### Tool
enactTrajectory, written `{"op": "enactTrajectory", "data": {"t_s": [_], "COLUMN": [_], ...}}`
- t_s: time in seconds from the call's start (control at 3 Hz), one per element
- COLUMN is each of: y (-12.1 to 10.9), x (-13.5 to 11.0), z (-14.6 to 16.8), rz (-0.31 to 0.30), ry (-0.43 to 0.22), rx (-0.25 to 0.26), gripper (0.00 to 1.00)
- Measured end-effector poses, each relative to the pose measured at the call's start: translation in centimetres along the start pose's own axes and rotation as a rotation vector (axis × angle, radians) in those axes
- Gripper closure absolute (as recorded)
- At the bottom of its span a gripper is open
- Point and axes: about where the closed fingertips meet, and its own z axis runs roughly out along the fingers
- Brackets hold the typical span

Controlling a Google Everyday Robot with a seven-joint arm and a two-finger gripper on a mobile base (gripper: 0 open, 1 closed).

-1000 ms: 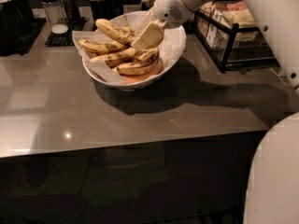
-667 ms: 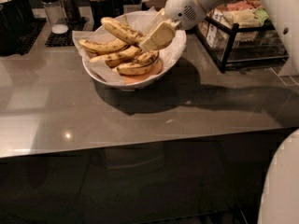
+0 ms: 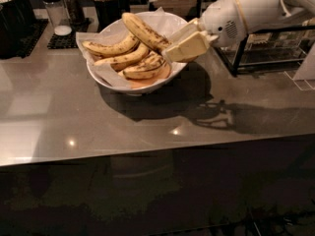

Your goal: Pick banana from white bowl

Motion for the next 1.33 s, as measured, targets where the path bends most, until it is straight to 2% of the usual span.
{"op": "enactTrajectory", "data": {"t_s": [0.33, 0.67, 1.0, 1.33], "y": [3.2, 6.3, 8.6, 8.7], "x": [1.0, 2.2, 2.8, 2.8], "z": [-1.7, -2.9, -3.6, -3.6], "rz": [0.072, 0.156, 0.194, 0.195], "ry": [-0.025, -0.016, 0.005, 0.007], "rx": [0.046, 0.091, 0.097, 0.098], "gripper": [1.0, 1.0, 1.0, 1.0]}}
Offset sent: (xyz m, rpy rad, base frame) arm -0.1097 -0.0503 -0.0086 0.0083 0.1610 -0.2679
